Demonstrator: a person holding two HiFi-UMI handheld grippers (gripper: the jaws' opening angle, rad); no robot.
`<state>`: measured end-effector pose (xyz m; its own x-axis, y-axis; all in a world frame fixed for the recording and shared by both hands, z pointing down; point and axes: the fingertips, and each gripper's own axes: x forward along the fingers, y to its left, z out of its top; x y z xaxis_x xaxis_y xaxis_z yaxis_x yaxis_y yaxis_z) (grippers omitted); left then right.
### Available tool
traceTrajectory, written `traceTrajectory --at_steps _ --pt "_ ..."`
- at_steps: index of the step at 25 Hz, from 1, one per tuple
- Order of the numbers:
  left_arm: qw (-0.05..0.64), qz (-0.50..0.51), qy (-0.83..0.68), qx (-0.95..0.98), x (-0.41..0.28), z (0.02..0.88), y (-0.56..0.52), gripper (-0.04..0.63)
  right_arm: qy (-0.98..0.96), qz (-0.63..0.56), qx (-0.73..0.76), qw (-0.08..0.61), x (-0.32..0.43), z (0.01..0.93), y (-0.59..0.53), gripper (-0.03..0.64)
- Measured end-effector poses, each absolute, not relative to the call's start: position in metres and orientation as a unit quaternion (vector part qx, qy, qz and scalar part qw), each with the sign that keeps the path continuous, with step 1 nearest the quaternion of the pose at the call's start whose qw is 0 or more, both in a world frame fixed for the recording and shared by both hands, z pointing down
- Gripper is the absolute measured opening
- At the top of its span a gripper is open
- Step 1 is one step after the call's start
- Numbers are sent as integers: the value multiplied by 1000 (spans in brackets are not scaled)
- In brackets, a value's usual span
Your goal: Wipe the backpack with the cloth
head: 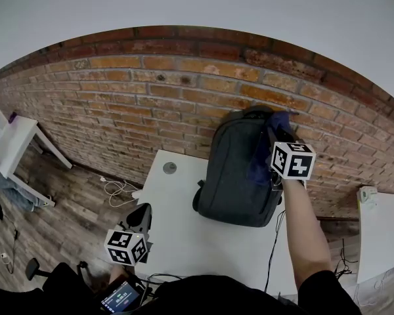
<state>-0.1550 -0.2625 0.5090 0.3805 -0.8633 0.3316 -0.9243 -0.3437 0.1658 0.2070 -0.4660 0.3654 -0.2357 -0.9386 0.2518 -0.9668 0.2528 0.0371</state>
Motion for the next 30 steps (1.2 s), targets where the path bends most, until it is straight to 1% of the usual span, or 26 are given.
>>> traceTrajectory --at_steps 13,17,30 --pt "167 89 -548 814 -158 511 -258 -3 -796 107 585 112 194 397 -445 48" --pt "169 88 -548 814 -158 511 -258 -3 -799 96 579 127 190 408 -434 48" --pt "167 88 -541 820 -154 510 -258 -3 -809 112 554 160 170 455 -394 48"
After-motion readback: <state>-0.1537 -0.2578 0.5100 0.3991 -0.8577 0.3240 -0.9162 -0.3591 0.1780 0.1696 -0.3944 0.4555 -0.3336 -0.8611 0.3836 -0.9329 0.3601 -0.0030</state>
